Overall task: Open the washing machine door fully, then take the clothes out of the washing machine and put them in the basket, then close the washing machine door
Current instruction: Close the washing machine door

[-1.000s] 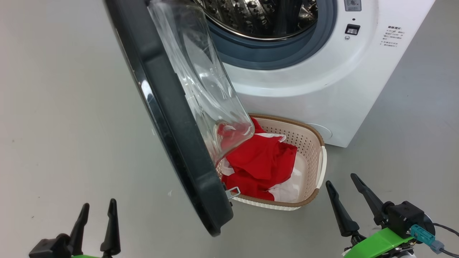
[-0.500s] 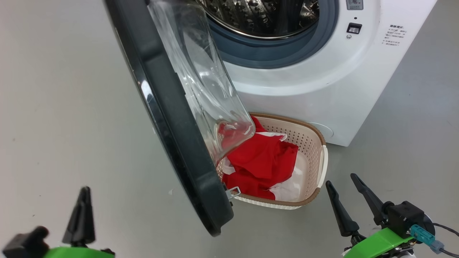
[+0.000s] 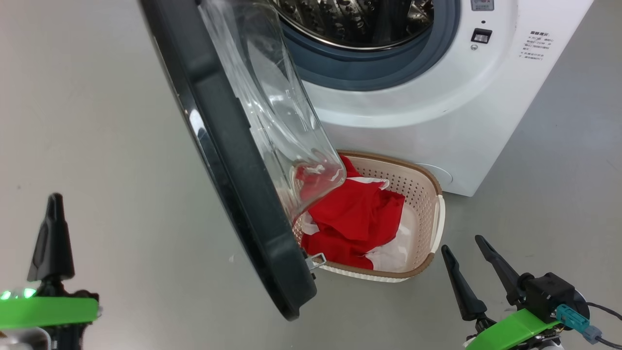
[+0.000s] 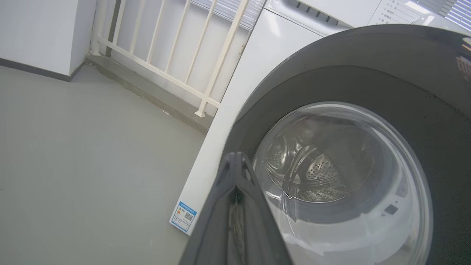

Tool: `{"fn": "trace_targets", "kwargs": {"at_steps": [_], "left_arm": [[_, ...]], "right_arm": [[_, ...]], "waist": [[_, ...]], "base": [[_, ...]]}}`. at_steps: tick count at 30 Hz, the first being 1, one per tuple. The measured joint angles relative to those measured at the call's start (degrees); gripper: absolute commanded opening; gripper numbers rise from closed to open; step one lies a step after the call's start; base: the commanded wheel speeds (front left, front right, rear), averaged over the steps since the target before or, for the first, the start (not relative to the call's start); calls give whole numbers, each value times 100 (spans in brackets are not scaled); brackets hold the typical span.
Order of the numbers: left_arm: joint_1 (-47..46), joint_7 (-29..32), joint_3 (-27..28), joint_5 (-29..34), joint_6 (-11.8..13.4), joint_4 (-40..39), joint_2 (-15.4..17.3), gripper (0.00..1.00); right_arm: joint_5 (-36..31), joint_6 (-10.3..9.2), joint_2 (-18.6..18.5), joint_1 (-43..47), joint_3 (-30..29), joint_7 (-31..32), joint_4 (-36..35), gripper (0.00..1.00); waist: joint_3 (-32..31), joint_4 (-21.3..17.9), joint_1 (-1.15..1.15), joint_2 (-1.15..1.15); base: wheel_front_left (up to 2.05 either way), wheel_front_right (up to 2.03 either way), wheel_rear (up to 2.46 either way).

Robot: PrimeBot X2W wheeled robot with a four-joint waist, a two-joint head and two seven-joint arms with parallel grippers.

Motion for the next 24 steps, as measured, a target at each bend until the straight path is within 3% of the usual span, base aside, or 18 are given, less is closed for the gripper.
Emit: {"fn": "trace_targets", "kwargs": {"at_steps": [7, 13, 24], "left_arm": [[-182, 115, -839, -2208, 0, -494, 1080, 0], [-421, 487, -1113, -3482, 0, -1026, 1861, 0], [-519, 1911, -923, -4819, 0, -1688, 2390, 0]], "right_arm": [[0, 0, 0, -53, 1, 0, 1, 100], [-9, 0, 5, -116, 2, 0, 1, 100], [-24, 0, 26, -122, 3, 0, 0, 100]], "waist": [[30, -26, 0, 0], [83, -50, 0, 0], [140, -113, 0, 0]], "base": [[0, 0, 0], [0, 0, 0], [0, 0, 0]]}}
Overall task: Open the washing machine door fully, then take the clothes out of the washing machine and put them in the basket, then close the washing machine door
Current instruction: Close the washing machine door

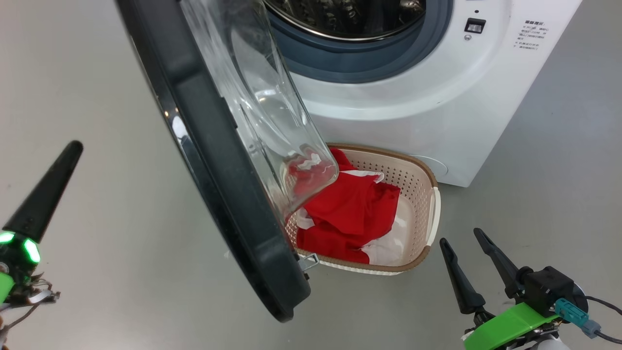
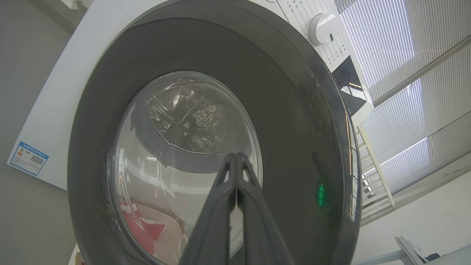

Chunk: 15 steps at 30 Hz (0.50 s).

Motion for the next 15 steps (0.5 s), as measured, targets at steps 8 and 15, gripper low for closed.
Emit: {"fn": "trace_targets", "kwargs": {"at_steps": [8, 15], "left_arm": [[-337, 1529, 344, -472, 0, -165, -81, 0], [-413, 2514, 557, -554, 0, -130, -380, 0]], "right_arm": [[0, 0, 5, -48, 4, 0, 1, 100], [0, 0, 29, -107, 21, 0, 0, 100]], "waist": [[65, -29, 0, 0], [90, -104, 0, 0]], "base": [[0, 0, 0], [0, 0, 0]]}}
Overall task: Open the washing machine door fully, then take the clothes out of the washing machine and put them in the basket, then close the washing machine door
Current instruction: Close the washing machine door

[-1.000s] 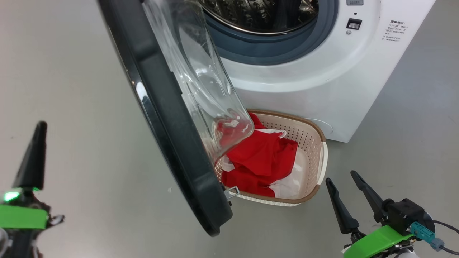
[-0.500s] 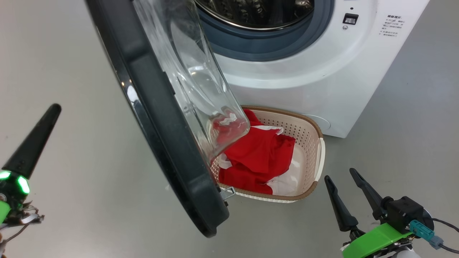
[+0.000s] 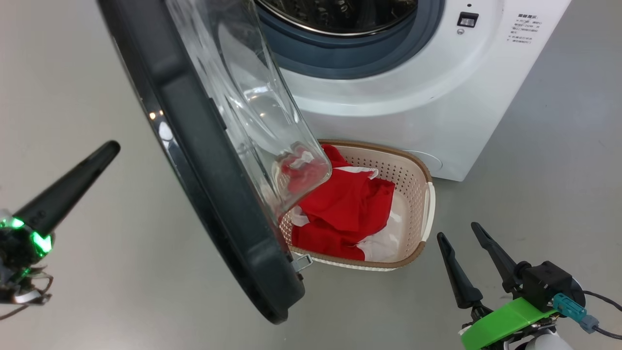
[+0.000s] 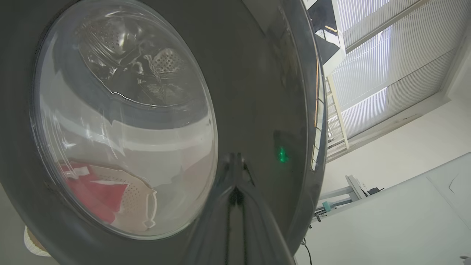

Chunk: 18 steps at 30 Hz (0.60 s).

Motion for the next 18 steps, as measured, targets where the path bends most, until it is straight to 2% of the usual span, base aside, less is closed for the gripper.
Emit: {"fn": "trace_targets", "kwargs": {"at_steps": [11, 18], "left_arm": [[-237, 1159, 486, -3, 0, -63, -569, 0], [-435, 1579, 701, 166, 0, -52, -895, 0]], "right_arm": [[0, 0, 8, -11, -13, 0, -8, 100], [-1, 0, 29, -38, -16, 0, -11, 100]], "waist": [[114, -101, 0, 0], [176, -160, 0, 0]], "base": [[0, 0, 0], [0, 0, 0]]}}
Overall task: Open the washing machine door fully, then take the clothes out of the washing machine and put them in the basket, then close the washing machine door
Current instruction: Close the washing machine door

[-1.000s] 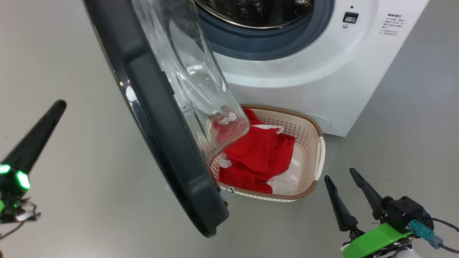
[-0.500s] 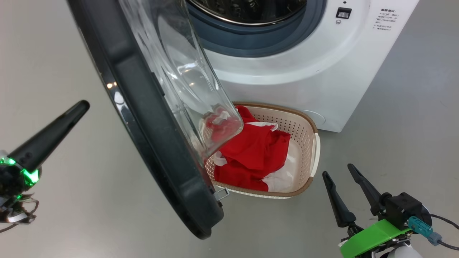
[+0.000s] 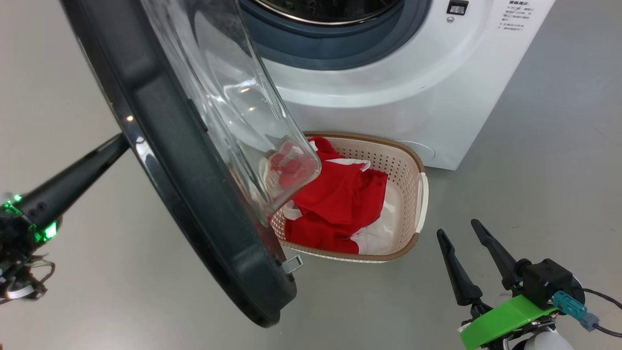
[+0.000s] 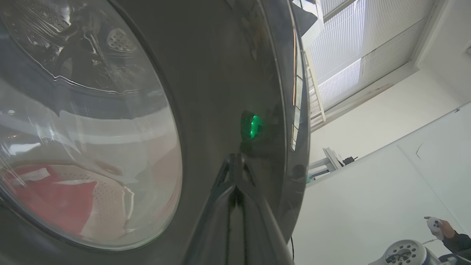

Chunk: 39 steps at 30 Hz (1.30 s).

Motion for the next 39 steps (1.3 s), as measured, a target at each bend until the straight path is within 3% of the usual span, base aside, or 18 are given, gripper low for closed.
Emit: {"fn": "trace_targets", "kwargs": {"at_steps": [15, 23, 39], "left_arm": [[-437, 569, 256, 419, 0, 23, -516, 0], [-773, 588, 162, 835, 0, 23, -706, 0], [-1348, -54, -490, 1630, 0, 334, -709, 0]], "right_arm": [[-9, 0, 55, -119, -13, 0, -8, 100], [-9, 0, 115, -232, -60, 0, -45, 100], [-9, 0, 283, -327, -124, 0, -94, 100]], "waist": [[75, -156, 0, 0], [126, -340, 0, 0], [273, -893, 0, 0]], "base": [[0, 0, 0], [0, 0, 0], [0, 0, 0]]}}
